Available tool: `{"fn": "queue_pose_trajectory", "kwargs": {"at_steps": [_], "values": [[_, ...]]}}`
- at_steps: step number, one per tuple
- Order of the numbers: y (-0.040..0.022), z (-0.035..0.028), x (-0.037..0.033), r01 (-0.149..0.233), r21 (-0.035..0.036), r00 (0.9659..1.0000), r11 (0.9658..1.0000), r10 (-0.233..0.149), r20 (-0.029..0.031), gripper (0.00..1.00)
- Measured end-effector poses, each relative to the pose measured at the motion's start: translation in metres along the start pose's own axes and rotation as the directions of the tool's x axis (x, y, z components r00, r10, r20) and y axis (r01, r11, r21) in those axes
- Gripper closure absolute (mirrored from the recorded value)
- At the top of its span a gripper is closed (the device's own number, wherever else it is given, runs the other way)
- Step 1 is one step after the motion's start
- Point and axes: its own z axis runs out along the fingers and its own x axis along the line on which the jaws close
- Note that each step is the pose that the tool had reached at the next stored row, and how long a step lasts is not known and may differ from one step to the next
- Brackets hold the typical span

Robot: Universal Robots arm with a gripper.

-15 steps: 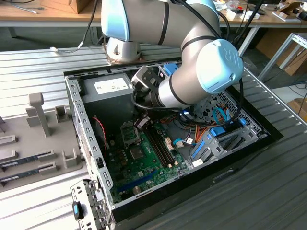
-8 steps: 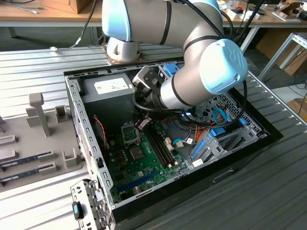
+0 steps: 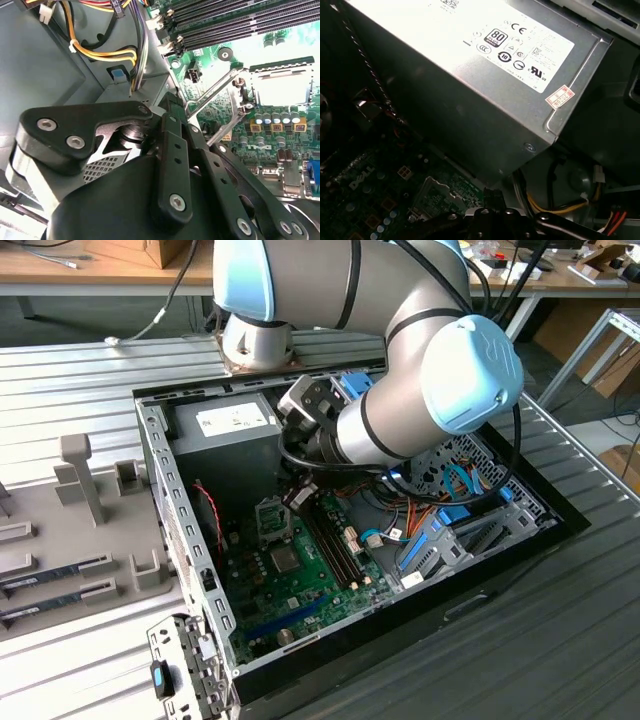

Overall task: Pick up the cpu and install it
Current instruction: 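Close the cpu cover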

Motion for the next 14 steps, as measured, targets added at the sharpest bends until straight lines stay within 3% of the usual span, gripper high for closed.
{"fn": "queue_pose_trajectory", "kwargs": {"at_steps": [14], "values": [[0.0016, -0.0057, 0.0001, 0.001, -0.0027, 1.0, 1.0, -0.001, 0.0022, 0.89]]}}
